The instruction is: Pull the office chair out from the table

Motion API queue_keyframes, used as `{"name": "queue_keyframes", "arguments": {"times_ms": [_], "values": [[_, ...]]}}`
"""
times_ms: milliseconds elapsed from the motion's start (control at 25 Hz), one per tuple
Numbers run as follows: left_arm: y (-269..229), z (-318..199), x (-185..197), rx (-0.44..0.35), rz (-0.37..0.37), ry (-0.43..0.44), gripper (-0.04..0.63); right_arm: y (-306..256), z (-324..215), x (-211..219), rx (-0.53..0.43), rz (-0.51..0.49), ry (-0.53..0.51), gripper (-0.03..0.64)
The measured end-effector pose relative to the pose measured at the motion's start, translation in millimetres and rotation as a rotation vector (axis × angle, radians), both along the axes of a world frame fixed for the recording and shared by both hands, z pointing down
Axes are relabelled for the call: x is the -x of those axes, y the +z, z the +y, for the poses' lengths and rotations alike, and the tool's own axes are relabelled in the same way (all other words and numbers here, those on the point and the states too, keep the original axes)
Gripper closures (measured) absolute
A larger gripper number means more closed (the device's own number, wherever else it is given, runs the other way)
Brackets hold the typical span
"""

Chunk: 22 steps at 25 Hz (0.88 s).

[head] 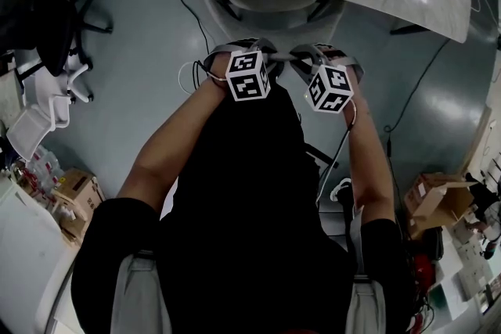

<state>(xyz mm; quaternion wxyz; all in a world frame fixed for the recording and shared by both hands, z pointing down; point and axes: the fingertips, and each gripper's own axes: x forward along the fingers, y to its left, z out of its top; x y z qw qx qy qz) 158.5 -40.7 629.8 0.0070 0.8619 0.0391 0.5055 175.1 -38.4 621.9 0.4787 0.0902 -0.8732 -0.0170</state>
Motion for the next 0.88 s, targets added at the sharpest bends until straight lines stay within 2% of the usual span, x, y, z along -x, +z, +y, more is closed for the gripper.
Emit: {"name": "queue_keyframes", "arguments": {"times_ms": [280, 640, 880], "values": [[-1.5, 26.2, 6.3, 0.029, 0.012, 0.044, 0.512, -0.3, 26.6, 6.4, 0.016, 0.025, 0.04, 0.54], [-2.1, 70.8, 41.8, 0.055, 0.013, 0.132, 0.511, 0.3, 75.4, 42.8, 0.044, 0.025, 0.132, 0.541], [-3.8, 101.1, 58.2, 0.04, 0.014, 0.173, 0.511, 0.1, 108.8, 60.7, 0.046, 0.021, 0.194, 0.543]]}}
